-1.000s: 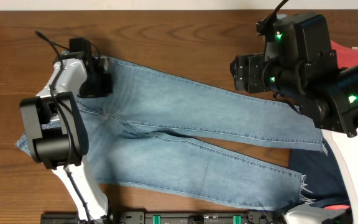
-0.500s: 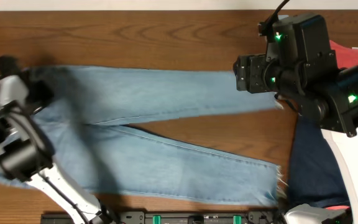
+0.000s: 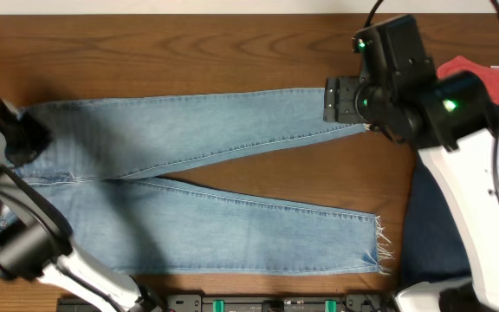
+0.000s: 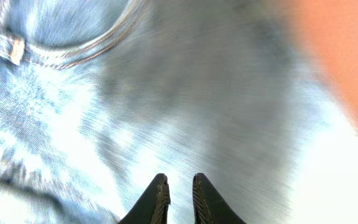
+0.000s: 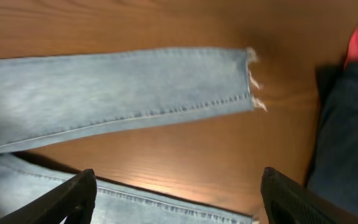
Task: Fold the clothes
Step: 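Grasp the upper leg hem with the right gripper and pull it right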
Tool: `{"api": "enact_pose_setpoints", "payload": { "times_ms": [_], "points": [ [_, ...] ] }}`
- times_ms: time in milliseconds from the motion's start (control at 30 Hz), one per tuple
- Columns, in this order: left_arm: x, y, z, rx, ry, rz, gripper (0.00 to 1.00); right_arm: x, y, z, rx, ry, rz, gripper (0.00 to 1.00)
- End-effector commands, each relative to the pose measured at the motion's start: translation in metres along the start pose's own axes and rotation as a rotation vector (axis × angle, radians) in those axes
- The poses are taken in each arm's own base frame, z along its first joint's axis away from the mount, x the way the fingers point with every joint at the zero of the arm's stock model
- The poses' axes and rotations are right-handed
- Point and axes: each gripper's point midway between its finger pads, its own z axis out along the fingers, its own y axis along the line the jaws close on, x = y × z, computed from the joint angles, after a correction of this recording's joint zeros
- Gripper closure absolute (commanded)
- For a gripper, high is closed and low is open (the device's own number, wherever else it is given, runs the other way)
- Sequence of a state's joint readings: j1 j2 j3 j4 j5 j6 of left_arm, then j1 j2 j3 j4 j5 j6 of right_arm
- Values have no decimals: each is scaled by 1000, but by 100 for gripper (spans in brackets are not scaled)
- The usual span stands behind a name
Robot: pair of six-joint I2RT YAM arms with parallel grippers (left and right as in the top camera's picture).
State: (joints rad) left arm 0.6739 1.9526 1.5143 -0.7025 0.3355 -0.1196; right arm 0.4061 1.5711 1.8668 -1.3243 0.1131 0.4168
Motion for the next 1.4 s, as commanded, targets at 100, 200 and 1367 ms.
{"api": "enact_pose_setpoints", "payload": {
  "times_ms": [100, 200, 1367],
  "points": [
    [8, -74, -109, 92, -164, 159, 69, 3, -38, 56, 101, 134, 170, 18],
    [28, -92, -145, 115, -186, 199, 62, 1, -56, 84, 127, 185, 208, 20],
    [147, -101, -224, 123, -52, 255, 42, 34, -91, 331, -276, 418, 36, 78]
  ]
}}
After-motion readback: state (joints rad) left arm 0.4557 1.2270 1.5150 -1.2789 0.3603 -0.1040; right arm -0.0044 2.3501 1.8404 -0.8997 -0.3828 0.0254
